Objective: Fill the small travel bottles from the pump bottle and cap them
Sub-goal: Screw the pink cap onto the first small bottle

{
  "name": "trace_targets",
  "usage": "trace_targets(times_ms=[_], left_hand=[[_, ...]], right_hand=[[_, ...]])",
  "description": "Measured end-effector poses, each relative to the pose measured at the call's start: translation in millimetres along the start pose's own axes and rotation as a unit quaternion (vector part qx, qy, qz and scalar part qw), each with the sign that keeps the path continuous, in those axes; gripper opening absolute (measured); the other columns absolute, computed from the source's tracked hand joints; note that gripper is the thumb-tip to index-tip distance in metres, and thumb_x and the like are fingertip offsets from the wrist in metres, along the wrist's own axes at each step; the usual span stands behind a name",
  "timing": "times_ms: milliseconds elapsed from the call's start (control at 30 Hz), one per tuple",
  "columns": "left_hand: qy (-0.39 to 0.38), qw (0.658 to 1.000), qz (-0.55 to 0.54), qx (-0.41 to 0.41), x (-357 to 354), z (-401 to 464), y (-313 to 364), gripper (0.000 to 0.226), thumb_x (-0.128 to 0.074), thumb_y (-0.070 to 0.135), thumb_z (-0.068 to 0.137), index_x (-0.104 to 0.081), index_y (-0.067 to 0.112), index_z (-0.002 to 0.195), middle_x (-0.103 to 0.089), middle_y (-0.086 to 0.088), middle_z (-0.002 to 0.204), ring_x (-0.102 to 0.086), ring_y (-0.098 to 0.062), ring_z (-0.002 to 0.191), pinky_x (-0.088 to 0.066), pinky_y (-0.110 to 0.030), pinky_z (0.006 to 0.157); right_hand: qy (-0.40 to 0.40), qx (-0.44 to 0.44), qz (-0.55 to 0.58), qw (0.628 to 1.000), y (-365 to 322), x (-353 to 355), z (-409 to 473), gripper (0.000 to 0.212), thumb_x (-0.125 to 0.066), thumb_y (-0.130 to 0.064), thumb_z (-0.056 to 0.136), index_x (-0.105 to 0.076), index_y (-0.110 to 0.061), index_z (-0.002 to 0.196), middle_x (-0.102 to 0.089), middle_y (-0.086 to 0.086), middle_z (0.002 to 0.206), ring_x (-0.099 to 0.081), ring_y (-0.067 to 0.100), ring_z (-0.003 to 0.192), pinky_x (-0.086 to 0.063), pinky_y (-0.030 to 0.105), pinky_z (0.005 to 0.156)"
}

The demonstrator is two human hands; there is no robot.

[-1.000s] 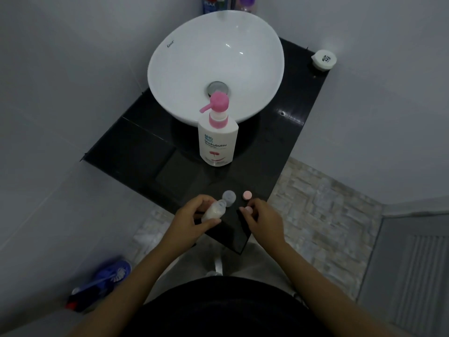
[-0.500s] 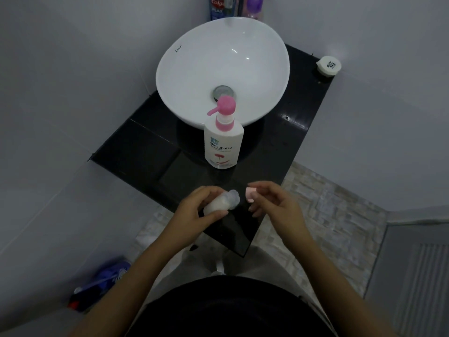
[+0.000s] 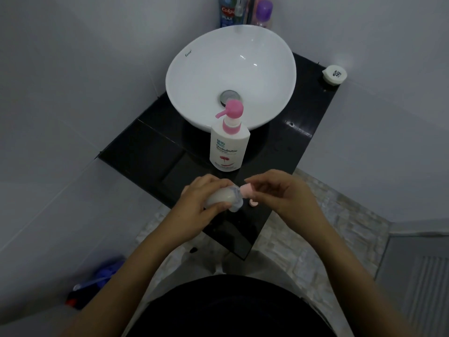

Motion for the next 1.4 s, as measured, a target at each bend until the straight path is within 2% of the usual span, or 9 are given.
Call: trace_targets(times_ms=[133, 300, 567, 700, 800, 967, 1133, 1267, 1400], left_hand=[[0.013, 1.0, 0.0, 0.002, 1.3, -0.1, 3.5, 0.034, -0.053, 0.044, 0.085, -0.05, 0.047, 0.119, -0.05, 0.018, 0.111, -0.045, -0.006, 0.111, -0.041, -0.045, 0.097], [0.015, 1.0, -0.02, 0.015, 7.9, -0.5, 5.4, 0.033, -0.048, 0.053, 0.08, -0.048, 0.058, 0.113, -0.05, 0.022, 0.109, -0.044, -0.002, 0.108, -0.042, -0.04, 0.096], [0.021, 0.999, -0.038, 0.011, 9.5, 1.3, 10.8, 0.035, -0.049, 0.052, 0.08, -0.051, 0.054, 0.114, -0.051, 0.022, 0.109, -0.046, -0.004, 0.108, -0.042, -0.041, 0.095], [0.028, 0.998, -0.055, 0.01, 12.1, 2.1, 11.3, 0.034, -0.051, 0.052, 0.079, -0.051, 0.056, 0.112, -0.05, 0.027, 0.109, -0.046, -0.002, 0.108, -0.042, -0.037, 0.095], [0.029, 0.998, -0.063, 0.005, 13.5, 3.1, 12.8, 0.035, -0.052, 0.051, 0.079, -0.053, 0.051, 0.113, -0.052, 0.023, 0.108, -0.047, -0.003, 0.106, -0.044, -0.036, 0.092], [0.028, 0.997, -0.065, 0.005, 15.7, 3.0, 13.3, 0.034, -0.052, 0.052, 0.079, -0.054, 0.054, 0.113, -0.053, 0.021, 0.106, -0.048, -0.005, 0.106, -0.045, -0.042, 0.093], [0.034, 0.996, -0.081, 0.005, 19.5, 1.8, 17.7, 0.033, -0.053, 0.051, 0.078, -0.054, 0.053, 0.111, -0.052, 0.023, 0.109, -0.049, -0.003, 0.106, -0.047, -0.037, 0.092], [0.033, 0.997, -0.071, 0.006, 21.2, 0.7, 17.9, 0.032, -0.052, 0.052, 0.078, -0.054, 0.055, 0.11, -0.053, 0.024, 0.108, -0.048, -0.001, 0.106, -0.045, -0.03, 0.09], [0.035, 0.996, -0.082, 0.011, 22.5, -0.5, 20.1, 0.031, -0.052, 0.053, 0.077, -0.052, 0.062, 0.106, -0.052, 0.026, 0.107, -0.049, -0.002, 0.105, -0.045, -0.03, 0.09]], right_hand=[[0.024, -0.076, 0.047, 0.996, -0.2, -6.8, 2.4, 0.012, -0.068, -0.027, 0.081, -0.07, -0.017, 0.087, -0.071, -0.001, 0.07, -0.064, 0.006, 0.056, -0.052, 0.015, 0.054], [-0.004, -0.05, 0.069, 0.996, -3.4, -4.6, 5.2, 0.012, -0.072, -0.02, 0.078, -0.07, -0.017, 0.09, -0.073, 0.001, 0.086, -0.07, 0.013, 0.077, -0.058, 0.023, 0.071], [0.044, -0.07, -0.017, 0.996, -12.9, -5.5, 7.9, 0.048, -0.037, -0.066, 0.075, -0.064, -0.026, 0.075, -0.064, -0.001, 0.063, -0.057, 0.003, 0.051, -0.047, 0.017, 0.053], [-0.001, -0.022, 0.037, 0.999, -12.9, 3.1, 4.7, 0.031, -0.056, -0.051, 0.078, -0.058, -0.033, 0.104, -0.068, -0.001, 0.084, -0.066, 0.011, 0.069, -0.054, 0.019, 0.061], [0.016, -0.008, 0.042, 0.999, -11.3, -1.0, 4.2, 0.014, -0.064, -0.032, 0.084, -0.064, -0.024, 0.095, -0.071, 0.003, 0.077, -0.068, 0.017, 0.063, -0.052, 0.018, 0.056], [0.054, -0.055, 0.047, 0.996, -12.1, -9.8, 5.2, 0.031, -0.052, -0.052, 0.081, -0.063, -0.024, 0.091, -0.068, 0.003, 0.069, -0.062, 0.015, 0.052, -0.048, 0.02, 0.049], [-0.005, 0.022, 0.047, 0.999, -8.5, -8.9, 0.0, 0.02, -0.062, -0.025, 0.087, -0.056, -0.031, 0.106, -0.065, -0.003, 0.09, -0.065, 0.022, 0.073, -0.057, 0.034, 0.066], [0.05, -0.022, 0.027, 0.998, -14.2, -12.3, 3.0, 0.021, -0.057, -0.051, 0.079, -0.061, -0.033, 0.087, -0.068, 0.0, 0.073, -0.062, 0.015, 0.059, -0.051, 0.026, 0.055], [0.021, 0.017, 0.039, 0.999, -11.5, -6.8, 4.3, 0.022, -0.062, -0.035, 0.087, -0.057, -0.028, 0.108, -0.065, -0.001, 0.088, -0.066, 0.022, 0.073, -0.057, 0.033, 0.065]])
Point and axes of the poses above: each hand's wrist, its own z-axis towards the middle knuckle, its own x-axis out of the back of the hand, y = z × x, the point moved 1 cm from there along z, towards the middle knuckle
